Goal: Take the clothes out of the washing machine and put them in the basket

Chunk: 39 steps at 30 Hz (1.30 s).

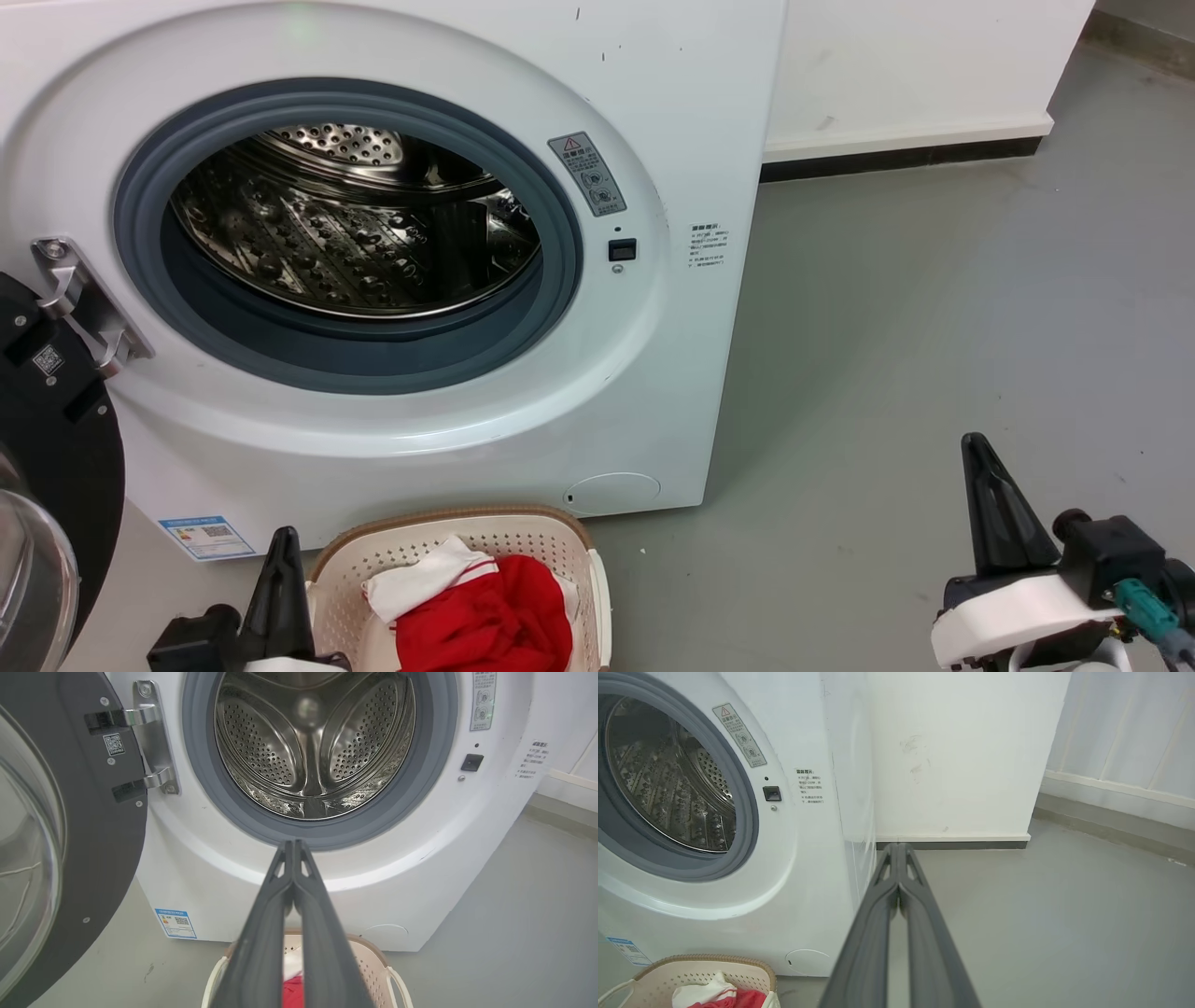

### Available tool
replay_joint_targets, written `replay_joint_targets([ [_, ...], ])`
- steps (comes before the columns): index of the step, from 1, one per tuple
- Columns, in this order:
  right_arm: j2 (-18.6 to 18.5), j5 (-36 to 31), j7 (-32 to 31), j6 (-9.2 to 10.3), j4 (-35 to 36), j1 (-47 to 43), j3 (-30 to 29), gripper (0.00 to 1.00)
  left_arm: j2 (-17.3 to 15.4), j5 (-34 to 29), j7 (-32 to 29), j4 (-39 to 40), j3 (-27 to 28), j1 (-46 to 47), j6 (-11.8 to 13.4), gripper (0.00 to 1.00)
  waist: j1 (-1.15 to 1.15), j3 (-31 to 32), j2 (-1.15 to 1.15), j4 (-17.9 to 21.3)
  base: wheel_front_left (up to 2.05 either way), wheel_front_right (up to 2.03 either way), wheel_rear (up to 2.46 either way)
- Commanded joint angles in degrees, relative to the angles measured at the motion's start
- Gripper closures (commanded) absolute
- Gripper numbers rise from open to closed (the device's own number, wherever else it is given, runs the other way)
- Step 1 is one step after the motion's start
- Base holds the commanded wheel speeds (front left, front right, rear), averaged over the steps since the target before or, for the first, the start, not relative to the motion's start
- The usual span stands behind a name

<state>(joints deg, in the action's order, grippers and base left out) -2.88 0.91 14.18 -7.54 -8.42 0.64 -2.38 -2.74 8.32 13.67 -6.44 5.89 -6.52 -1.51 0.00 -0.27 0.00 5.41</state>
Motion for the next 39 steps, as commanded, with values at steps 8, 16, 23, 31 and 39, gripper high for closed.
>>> replay_joint_targets([
  [8, -0.1, 11.2, -2.3, 0.01, 0.1, 1.3, -0.5, 1.00, -0.1, 10.2, -2.3, -0.2, 0.3, 2.4, -0.8, 1.00, 0.00, 0.0, 0.00, -0.4, 0.00, 0.00, 0.00],
  [16, -0.1, 20.3, -4.4, 0.01, -0.5, 1.9, -0.8, 1.00, -0.1, 18.6, -4.2, -0.8, 0.2, 3.5, -1.4, 1.00, 0.00, 0.0, 0.00, -0.7, 0.00, 0.00, 0.00],
  [23, -0.1, 27.7, -6.0, 0.02, -1.0, 2.3, -1.2, 1.00, -0.1, 25.3, -5.8, -1.4, 0.2, 4.5, -1.9, 1.00, 0.00, 0.0, 0.00, -1.0, 0.00, 0.00, 0.00],
  [31, -0.2, 35.4, -7.8, 0.02, -1.6, 2.9, -1.5, 1.00, -0.1, 32.4, -7.5, -2.1, 0.2, 5.6, -2.4, 1.00, 0.00, 0.0, 0.00, -1.4, 0.00, 0.00, 0.00],
  [39, -0.2, 42.4, -9.3, 0.03, -2.0, 3.2, -1.8, 1.00, -0.1, 38.9, -9.1, -2.8, 0.3, 6.6, -2.9, 1.00, 0.00, 0.0, 0.00, -1.7, 0.00, 0.00, 0.00],
])
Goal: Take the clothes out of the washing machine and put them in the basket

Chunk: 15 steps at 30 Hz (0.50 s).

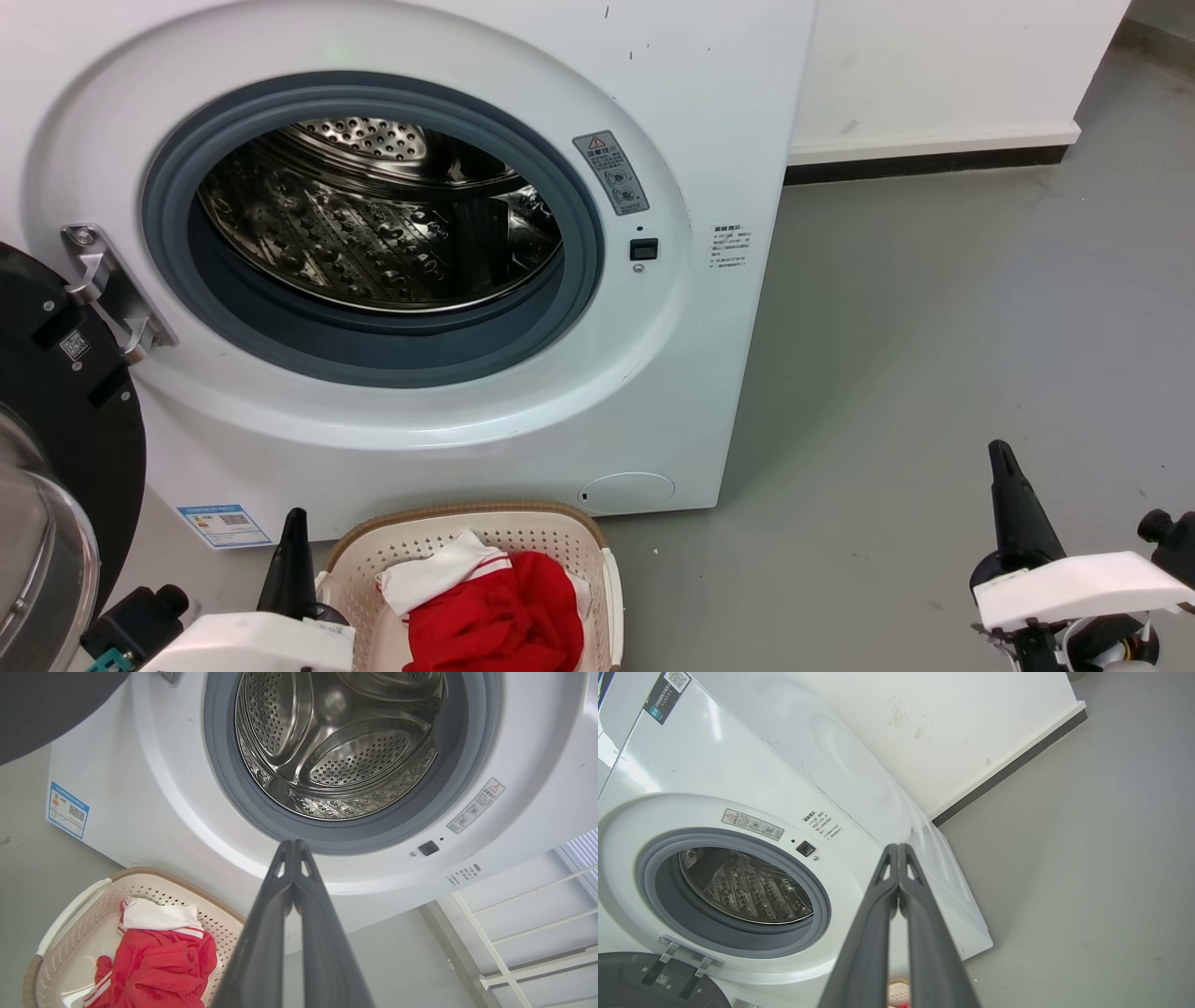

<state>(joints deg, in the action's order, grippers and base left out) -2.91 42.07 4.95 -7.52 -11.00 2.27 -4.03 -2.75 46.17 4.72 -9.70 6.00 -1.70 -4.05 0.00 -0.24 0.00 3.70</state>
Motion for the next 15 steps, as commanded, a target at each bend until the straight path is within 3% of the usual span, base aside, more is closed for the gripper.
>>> replay_joint_targets([
  [1, -0.1, 2.1, -0.3, 0.01, 0.5, 1.7, -0.2, 1.00, -0.1, 1.8, -0.3, 0.3, 0.2, 1.9, -0.4, 1.00, 0.00, 0.0, 0.00, -0.1, 0.00, 0.00, 0.00],
  [15, -0.2, 12.3, -2.7, 0.01, -0.3, 2.2, -0.7, 1.00, -0.1, 11.1, -2.7, -0.6, 0.3, 3.1, -1.1, 1.00, 0.00, 0.0, 0.00, -0.6, 0.00, 0.00, 0.00],
])
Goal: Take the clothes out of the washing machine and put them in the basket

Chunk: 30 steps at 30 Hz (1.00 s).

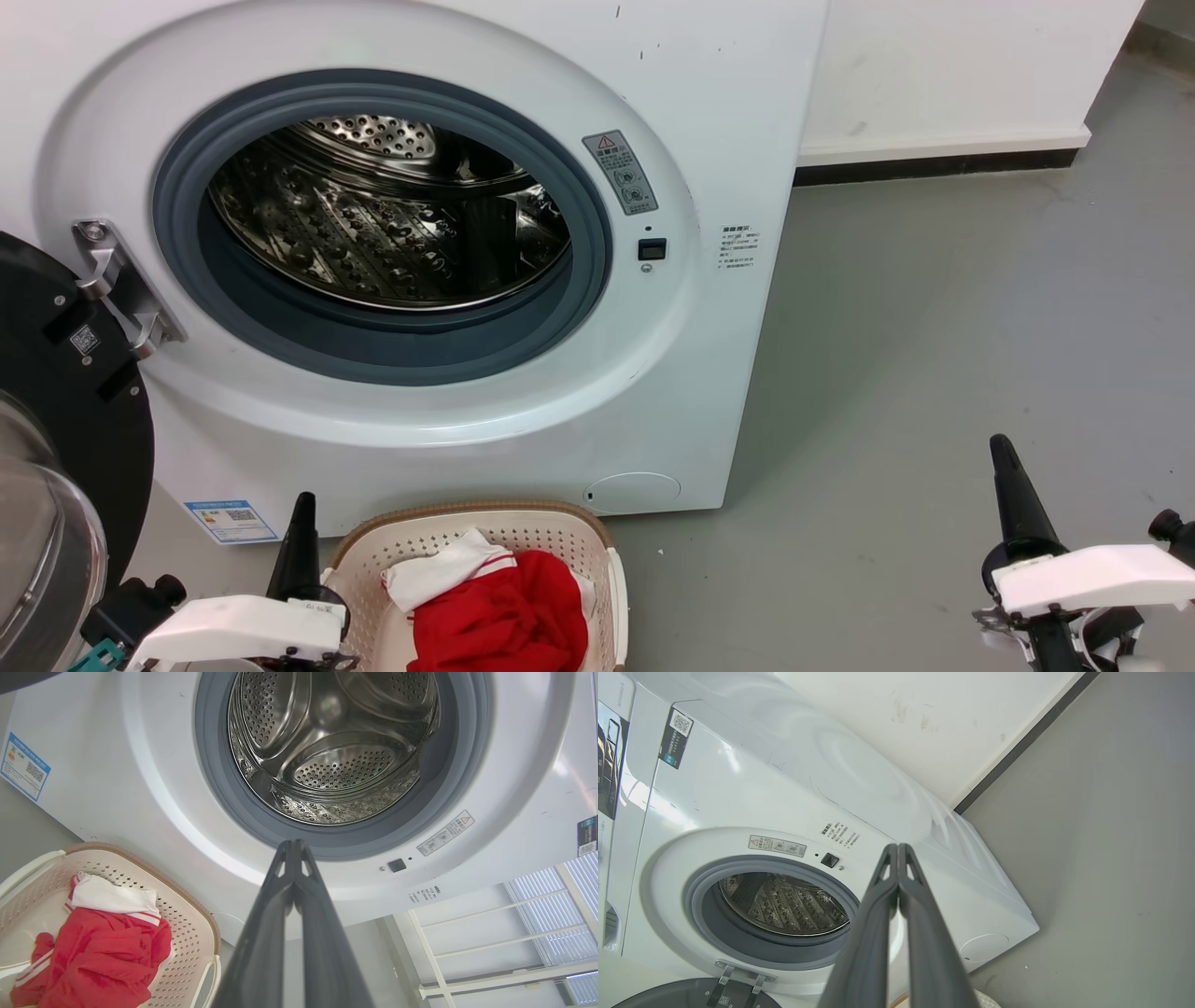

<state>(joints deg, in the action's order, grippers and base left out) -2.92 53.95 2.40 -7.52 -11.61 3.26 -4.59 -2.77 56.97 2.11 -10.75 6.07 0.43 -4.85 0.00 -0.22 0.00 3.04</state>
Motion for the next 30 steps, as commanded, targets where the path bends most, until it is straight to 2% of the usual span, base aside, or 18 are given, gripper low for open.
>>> replay_joint_targets([
  [1, -0.1, 1.1, -0.3, 0.01, 0.3, 1.2, -0.1, 1.00, -0.1, 1.0, -0.2, 0.3, 0.2, 1.1, -0.3, 1.00, 0.00, 0.0, 0.00, 0.0, 0.00, 0.00, 0.00],
  [30, -0.1, 19.7, -4.6, 0.03, -1.0, 2.3, -1.0, 1.00, -0.1, 18.1, -4.5, -1.5, 0.4, 3.8, -1.6, 1.00, 0.00, 0.0, 0.00, -1.3, 0.00, 0.00, 0.00],
])
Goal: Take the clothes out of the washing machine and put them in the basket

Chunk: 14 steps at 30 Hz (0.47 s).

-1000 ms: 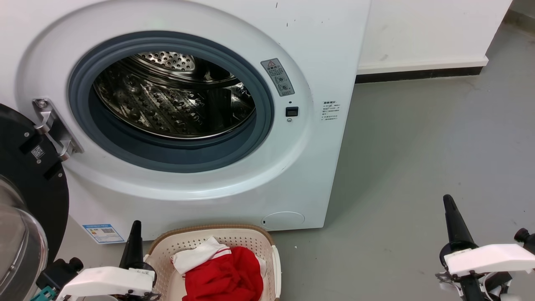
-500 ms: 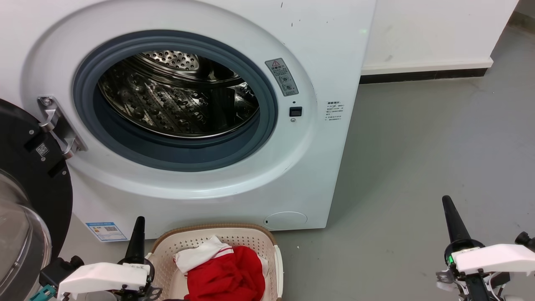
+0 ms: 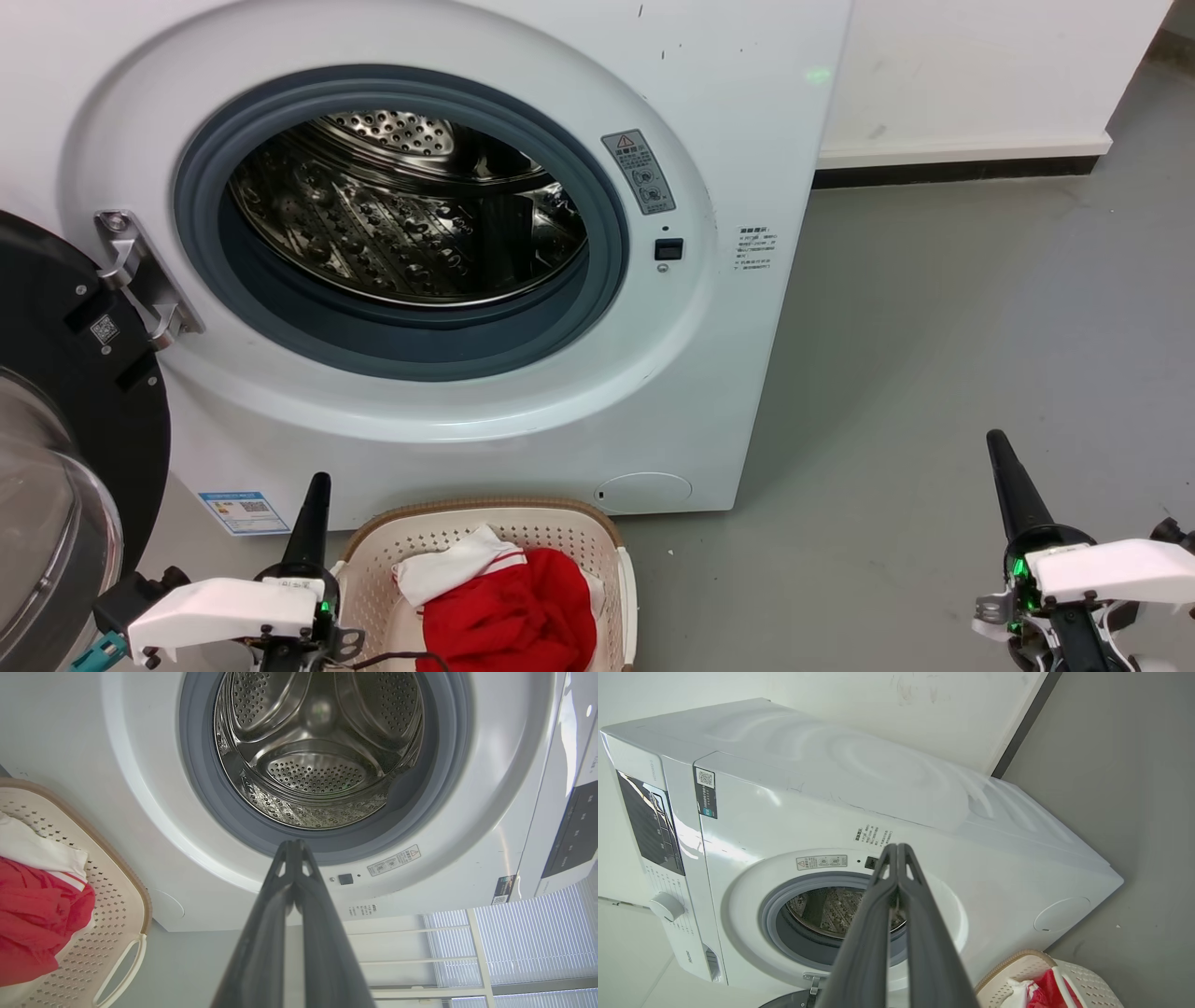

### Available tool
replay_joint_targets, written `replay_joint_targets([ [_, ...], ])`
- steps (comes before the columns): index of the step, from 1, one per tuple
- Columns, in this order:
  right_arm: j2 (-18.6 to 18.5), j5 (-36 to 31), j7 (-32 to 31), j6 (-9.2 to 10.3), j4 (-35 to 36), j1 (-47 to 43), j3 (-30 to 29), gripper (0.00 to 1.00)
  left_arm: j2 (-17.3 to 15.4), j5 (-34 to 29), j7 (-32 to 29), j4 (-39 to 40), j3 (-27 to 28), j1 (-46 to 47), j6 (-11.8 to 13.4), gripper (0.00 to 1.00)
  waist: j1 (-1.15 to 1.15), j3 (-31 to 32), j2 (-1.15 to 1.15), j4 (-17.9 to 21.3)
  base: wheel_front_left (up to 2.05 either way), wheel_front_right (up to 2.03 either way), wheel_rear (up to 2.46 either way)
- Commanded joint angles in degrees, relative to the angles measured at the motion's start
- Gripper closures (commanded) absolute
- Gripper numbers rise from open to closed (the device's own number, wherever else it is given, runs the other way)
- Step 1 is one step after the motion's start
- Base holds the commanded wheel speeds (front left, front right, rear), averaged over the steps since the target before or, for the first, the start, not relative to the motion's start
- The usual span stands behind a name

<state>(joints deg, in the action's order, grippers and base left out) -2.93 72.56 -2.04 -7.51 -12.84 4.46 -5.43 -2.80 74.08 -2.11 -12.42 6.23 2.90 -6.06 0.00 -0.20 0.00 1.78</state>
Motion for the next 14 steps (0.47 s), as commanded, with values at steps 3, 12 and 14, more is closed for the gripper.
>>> replay_joint_targets([
  [3, -0.1, 2.8, -0.6, 0.02, 0.1, 1.2, -0.3, 1.00, -0.1, 2.5, -0.7, 0.0, 0.3, 1.5, -0.5, 1.00, 0.00, 0.0, 0.00, -0.2, 0.00, 0.00, 0.00],
  [12, -0.1, 7.5, -1.7, 0.02, -0.3, 1.5, -0.5, 1.00, -0.1, 6.9, -1.8, -0.5, 0.3, 2.1, -0.7, 1.00, 0.00, 0.0, 0.00, -0.6, 0.00, 0.00, 0.00],
  [14, -0.1, 8.6, -2.0, 0.02, -0.4, 1.6, -0.5, 1.00, -0.1, 7.9, -2.0, -0.6, 0.3, 2.3, -0.9, 1.00, 0.00, 0.0, 0.00, -0.7, 0.00, 0.00, 0.00],
])
